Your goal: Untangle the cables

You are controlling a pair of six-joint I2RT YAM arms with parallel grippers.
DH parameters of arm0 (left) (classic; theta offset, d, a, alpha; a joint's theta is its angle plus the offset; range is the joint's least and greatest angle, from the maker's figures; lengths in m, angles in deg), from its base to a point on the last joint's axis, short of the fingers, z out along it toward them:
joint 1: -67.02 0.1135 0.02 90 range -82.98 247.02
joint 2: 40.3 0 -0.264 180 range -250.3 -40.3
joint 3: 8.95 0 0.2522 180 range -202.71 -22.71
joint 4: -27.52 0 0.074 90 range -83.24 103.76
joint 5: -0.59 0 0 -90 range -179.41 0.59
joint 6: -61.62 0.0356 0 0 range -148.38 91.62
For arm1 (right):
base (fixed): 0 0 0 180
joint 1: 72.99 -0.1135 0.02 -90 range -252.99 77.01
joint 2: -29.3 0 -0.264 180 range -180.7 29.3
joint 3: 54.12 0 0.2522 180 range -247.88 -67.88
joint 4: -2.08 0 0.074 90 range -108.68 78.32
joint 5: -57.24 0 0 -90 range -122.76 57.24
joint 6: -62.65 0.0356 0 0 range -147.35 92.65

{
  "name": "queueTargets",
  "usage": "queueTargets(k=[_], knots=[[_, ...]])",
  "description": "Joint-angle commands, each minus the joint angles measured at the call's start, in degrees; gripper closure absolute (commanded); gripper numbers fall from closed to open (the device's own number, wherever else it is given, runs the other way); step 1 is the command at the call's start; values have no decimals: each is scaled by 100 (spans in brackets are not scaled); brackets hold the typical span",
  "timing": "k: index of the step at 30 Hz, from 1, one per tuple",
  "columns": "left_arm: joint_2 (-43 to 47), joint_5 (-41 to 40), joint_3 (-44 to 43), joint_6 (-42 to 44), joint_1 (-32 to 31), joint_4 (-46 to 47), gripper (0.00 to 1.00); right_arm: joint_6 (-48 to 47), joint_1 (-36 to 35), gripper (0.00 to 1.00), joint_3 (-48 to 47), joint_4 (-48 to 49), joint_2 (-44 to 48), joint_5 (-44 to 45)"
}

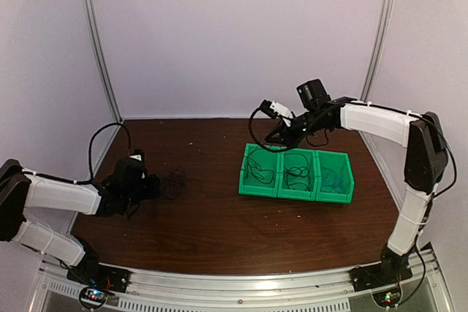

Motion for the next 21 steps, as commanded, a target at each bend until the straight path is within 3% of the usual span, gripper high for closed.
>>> queueTargets(k=[1,17,21], knots=[[-61,-51,37,67,30,150,53,-227,-157,100,-58,-231,-289,469],[-105,49,-81,145,30,170,53,-290,-729,100,-1065,-728,-1544,2038],[17,201,-138,214,30,153,52,-284,-838,72,-1139,-922,-1370,2293]])
